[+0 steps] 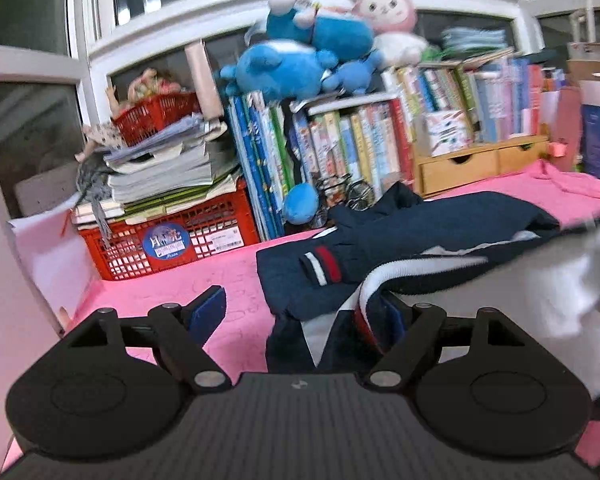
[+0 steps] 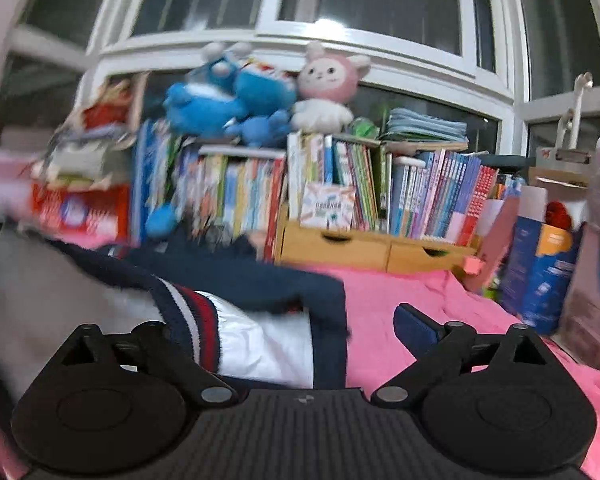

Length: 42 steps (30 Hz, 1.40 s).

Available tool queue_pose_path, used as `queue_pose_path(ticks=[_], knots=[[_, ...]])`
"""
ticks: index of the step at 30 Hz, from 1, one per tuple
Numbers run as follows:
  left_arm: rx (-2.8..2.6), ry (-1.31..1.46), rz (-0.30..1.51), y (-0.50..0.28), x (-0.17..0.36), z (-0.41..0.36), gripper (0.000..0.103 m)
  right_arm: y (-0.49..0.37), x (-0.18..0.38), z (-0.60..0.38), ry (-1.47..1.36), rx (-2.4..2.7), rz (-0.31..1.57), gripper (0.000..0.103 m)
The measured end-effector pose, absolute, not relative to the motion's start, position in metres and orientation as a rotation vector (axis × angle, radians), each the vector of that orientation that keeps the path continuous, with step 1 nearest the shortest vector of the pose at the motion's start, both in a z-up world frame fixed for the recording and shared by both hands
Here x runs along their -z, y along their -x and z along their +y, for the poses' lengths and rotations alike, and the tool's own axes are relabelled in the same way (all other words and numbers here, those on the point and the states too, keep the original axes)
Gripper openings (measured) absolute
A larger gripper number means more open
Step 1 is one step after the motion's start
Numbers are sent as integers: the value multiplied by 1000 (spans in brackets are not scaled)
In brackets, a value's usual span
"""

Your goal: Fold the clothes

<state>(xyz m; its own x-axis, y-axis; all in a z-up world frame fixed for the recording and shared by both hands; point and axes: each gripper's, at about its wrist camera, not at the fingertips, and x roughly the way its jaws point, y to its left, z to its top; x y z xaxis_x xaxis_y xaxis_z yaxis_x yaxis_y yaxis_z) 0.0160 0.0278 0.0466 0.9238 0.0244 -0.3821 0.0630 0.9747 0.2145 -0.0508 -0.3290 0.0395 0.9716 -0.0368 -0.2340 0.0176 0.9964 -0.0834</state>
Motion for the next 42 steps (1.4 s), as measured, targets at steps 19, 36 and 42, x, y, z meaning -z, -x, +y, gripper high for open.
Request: queue_pose_path(ticks=[19,36,42], knots=[[149,65,801,-149,18,70,98,-124,-26,-421,-899,-630,503,103],[201,214,818,-167,7,102,103,-120,4,-325,125,-380,583,100],[219,384,734,-164,-15,130,103,-130,22,-303,3,-271,628,33]])
